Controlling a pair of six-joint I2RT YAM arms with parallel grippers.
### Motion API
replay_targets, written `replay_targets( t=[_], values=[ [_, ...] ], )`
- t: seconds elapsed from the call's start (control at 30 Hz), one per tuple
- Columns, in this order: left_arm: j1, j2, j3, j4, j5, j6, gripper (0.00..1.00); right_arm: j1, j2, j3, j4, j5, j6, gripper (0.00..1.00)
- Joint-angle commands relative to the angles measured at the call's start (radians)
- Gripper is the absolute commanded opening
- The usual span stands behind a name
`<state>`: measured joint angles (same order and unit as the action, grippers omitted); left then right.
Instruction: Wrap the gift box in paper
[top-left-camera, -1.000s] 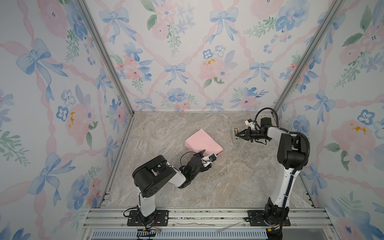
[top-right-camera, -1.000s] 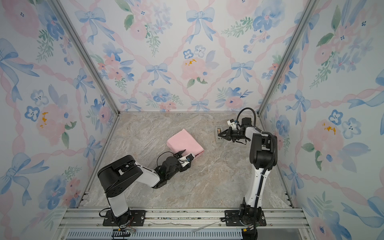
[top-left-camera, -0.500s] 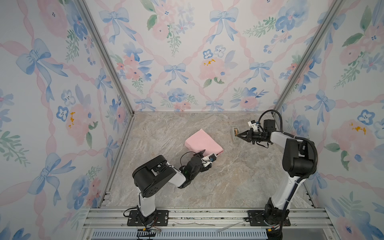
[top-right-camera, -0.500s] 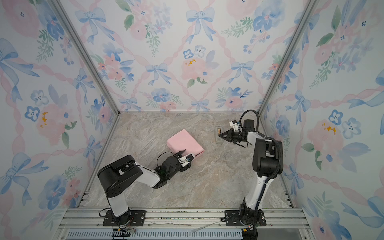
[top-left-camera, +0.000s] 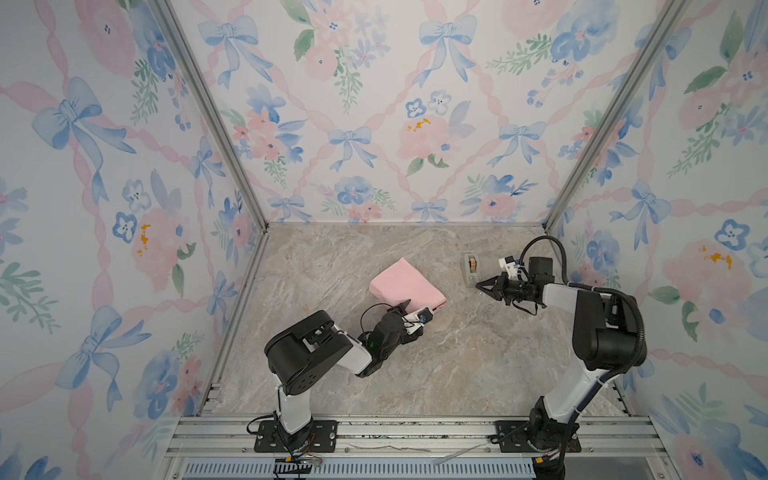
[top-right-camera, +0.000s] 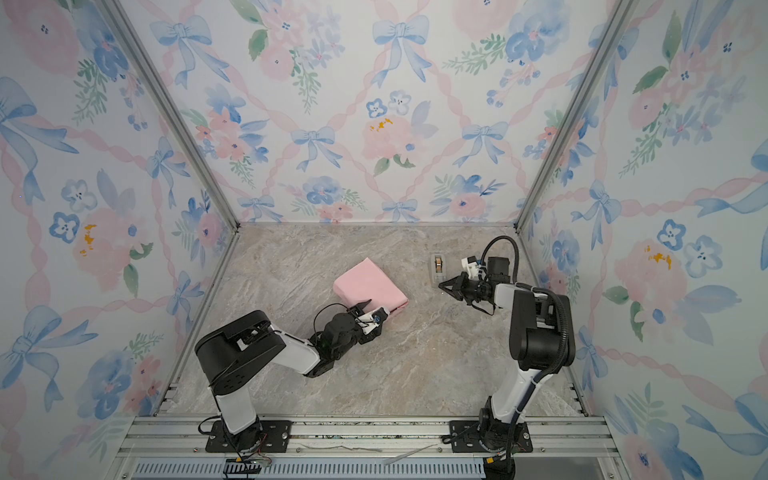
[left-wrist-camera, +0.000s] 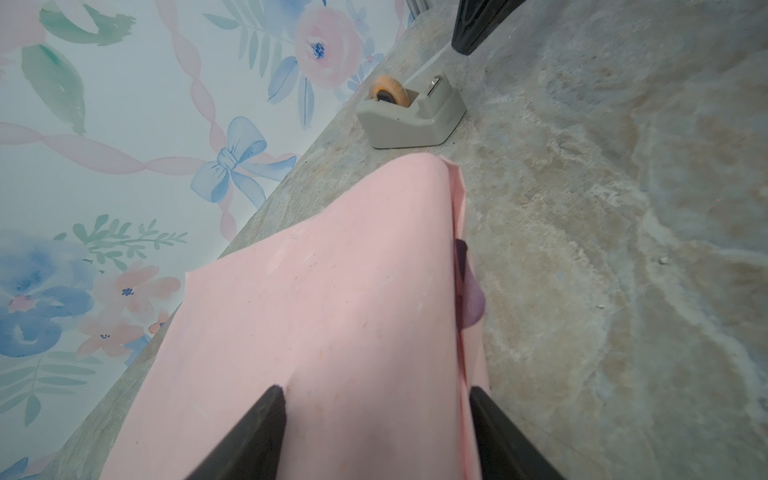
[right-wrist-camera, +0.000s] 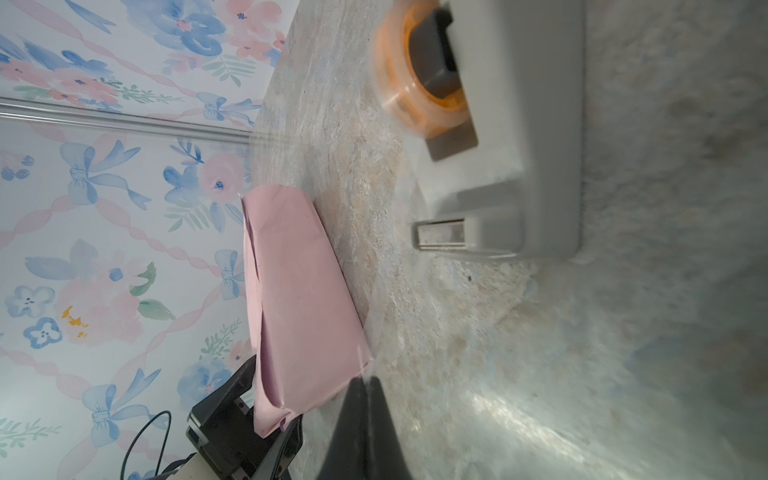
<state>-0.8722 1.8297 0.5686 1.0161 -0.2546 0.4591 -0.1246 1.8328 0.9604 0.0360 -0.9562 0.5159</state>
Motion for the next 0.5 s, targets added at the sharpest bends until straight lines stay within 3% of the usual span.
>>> replay_targets(
  t=[0.0,0.47],
  values=[
    [-0.013,0.026,-0.014,-0.116,0.009,-0.042,0.69,-0.003,0.036,-0.021,0.09,0.003,0.049,0.0],
    [-0.013,0.025,-0.016,-0.116,0.007,-0.043,0.69,0.003,0.119,-0.01,0.068,0.078,0.038,0.0]
  ],
)
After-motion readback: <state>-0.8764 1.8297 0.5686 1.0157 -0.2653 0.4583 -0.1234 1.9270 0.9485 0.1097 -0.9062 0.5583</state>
